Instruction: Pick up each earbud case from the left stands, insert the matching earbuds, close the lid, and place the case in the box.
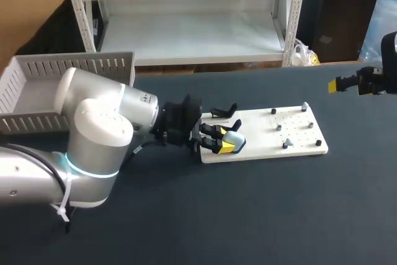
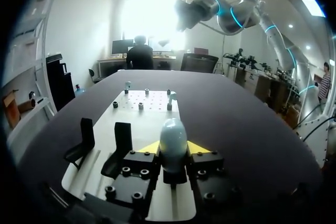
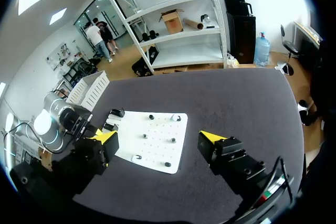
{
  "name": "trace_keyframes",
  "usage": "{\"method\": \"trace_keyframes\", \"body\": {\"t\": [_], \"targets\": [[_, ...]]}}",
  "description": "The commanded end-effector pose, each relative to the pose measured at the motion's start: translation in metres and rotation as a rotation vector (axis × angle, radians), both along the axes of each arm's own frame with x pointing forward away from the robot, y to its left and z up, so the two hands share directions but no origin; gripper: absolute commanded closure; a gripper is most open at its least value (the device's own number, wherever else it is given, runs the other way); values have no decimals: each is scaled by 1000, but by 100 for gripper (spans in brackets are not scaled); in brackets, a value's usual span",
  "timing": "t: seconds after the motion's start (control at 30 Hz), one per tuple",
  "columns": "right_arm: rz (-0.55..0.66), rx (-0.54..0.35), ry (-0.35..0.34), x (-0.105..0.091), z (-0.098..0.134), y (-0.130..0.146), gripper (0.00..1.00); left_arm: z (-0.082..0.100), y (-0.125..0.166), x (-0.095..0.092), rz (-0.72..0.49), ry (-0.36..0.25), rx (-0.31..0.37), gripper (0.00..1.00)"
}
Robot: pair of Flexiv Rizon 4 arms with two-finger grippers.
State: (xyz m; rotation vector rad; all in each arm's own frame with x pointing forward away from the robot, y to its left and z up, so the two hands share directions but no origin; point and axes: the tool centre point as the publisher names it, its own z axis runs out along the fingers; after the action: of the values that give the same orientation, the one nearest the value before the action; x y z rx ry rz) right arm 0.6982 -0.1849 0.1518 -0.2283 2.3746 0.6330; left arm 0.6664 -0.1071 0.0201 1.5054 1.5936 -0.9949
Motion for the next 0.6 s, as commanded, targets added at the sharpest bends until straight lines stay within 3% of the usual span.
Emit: {"method": "trace_keyframes", "body": {"t": [0.03, 0.2, 0.6], "targets": [[5, 4, 0, 1, -1, -1, 0, 3, 5, -3, 0, -6, -10, 100], [5, 4, 0, 1, -1, -1, 0, 18, 10, -7, 3, -31, -43, 100], [5, 4, 0, 1, -1, -1, 0, 86, 8, -22, -4, -159, -168, 100]]}}
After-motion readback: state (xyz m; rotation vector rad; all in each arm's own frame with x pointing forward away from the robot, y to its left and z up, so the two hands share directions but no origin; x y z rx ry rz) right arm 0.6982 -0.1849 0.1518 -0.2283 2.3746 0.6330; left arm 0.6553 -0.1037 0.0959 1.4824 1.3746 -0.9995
